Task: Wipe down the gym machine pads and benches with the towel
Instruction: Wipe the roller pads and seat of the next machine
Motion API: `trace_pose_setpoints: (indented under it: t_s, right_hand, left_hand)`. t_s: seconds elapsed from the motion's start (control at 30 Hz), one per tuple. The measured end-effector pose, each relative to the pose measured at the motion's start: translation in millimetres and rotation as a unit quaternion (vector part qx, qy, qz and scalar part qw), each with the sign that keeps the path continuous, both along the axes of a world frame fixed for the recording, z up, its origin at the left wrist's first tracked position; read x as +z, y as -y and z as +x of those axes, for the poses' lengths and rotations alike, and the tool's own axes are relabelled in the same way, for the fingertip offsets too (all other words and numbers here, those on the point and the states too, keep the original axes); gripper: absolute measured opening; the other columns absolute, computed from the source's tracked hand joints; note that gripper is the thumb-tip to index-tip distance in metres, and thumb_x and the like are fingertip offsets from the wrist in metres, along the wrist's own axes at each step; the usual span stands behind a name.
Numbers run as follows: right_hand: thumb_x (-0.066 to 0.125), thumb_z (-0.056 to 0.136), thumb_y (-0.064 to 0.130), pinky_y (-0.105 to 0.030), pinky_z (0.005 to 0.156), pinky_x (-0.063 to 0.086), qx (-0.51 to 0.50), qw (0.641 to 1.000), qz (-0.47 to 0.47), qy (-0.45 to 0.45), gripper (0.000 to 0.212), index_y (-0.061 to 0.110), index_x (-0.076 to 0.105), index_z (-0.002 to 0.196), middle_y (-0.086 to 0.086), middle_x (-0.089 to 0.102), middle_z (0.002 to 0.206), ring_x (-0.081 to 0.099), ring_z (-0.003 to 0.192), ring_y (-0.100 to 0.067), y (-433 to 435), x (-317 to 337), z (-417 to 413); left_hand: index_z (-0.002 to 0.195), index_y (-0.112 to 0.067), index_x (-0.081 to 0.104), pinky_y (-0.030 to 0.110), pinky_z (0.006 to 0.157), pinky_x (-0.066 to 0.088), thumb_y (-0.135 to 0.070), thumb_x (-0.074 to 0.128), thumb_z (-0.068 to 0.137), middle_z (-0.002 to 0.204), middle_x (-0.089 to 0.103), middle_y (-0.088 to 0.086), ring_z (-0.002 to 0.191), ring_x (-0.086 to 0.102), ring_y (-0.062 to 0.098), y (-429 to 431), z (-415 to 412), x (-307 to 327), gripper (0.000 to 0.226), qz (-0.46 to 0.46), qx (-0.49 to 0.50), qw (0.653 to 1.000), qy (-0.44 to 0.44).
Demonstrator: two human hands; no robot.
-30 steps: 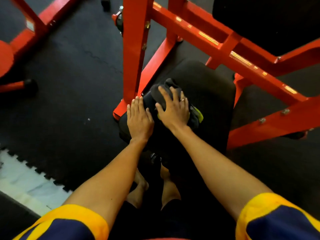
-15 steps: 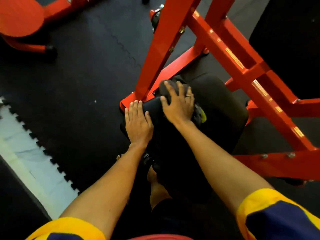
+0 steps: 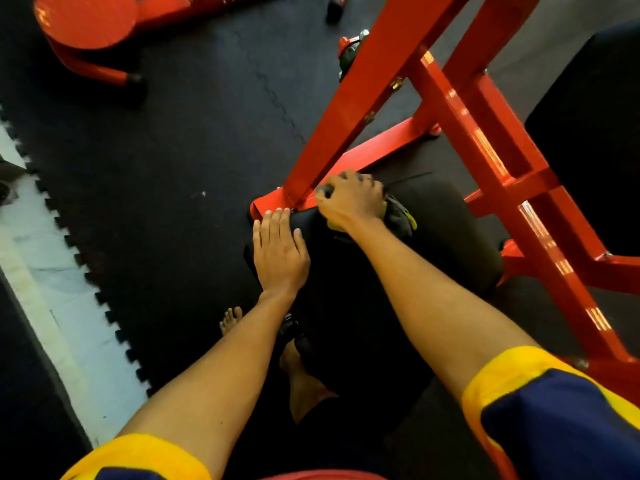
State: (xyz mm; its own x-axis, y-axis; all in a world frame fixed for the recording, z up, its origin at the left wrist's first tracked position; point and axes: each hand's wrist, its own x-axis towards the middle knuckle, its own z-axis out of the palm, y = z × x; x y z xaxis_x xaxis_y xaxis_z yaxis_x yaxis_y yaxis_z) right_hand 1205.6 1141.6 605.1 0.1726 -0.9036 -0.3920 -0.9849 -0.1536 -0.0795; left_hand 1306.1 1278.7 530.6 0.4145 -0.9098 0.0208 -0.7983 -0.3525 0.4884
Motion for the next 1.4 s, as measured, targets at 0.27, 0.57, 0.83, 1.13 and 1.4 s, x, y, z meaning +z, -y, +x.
trace_pose_setpoints:
  t_s: [0.27,0.57,0.83,1.13,1.4]
  right_hand:
    - [0.051,0.091,0.057,-0.041,0.098,0.042,0.052,0.996,0.074,0.029,0.036,0.031,0.070,0.109,-0.002,0.069,0.128,0.062,0.122,-0.031,24,13,2]
    - [0.045,0.096,0.054,-0.045,0.101,0.042,0.005,0.997,-0.026,0.068,0.041,0.031,0.067,0.123,-0.007,0.061,0.131,0.059,0.117,-0.040,-20,-2,25]
    - [0.057,0.089,0.050,-0.048,0.111,0.043,0.032,0.979,-0.140,0.142,0.059,0.032,0.056,0.145,-0.008,0.052,0.146,0.048,0.136,-0.036,-85,-15,-53]
    - [0.058,0.092,0.046,-0.058,0.115,0.035,-0.151,0.966,-0.163,0.128,0.060,0.037,0.048,0.151,-0.007,0.041,0.159,0.039,0.145,-0.043,-100,-25,11]
    - [0.067,0.088,0.043,-0.051,0.116,0.039,0.033,0.972,-0.157,0.170,0.067,0.034,0.048,0.152,-0.010,0.043,0.159,0.041,0.145,-0.040,-136,-29,-40]
  left_hand:
    - [0.147,-0.009,0.048,0.045,0.127,0.018,-0.031,0.036,0.104,0.149,0.052,0.009,0.146,0.038,0.025,-1,1,2,0.049,-0.007,-0.001,1.000,-0.004]
    - [0.133,-0.011,0.057,0.045,0.116,0.034,-0.026,0.043,0.103,0.128,0.062,0.007,0.122,0.055,0.026,1,12,6,0.036,-0.033,-0.013,0.999,-0.028]
    - [0.121,-0.018,0.064,0.044,0.092,0.045,-0.026,0.043,0.104,0.113,0.067,0.007,0.105,0.060,0.027,11,34,9,0.028,0.012,-0.007,0.994,-0.109]
    - [0.108,-0.019,0.074,0.034,0.082,0.047,-0.030,0.041,0.109,0.102,0.074,0.008,0.099,0.066,0.026,13,61,5,0.035,0.055,0.030,0.952,-0.299]
    - [0.138,-0.016,0.062,0.028,0.109,0.044,-0.026,0.039,0.111,0.134,0.066,0.005,0.125,0.059,0.017,-15,80,12,0.037,0.048,-0.028,0.945,-0.323]
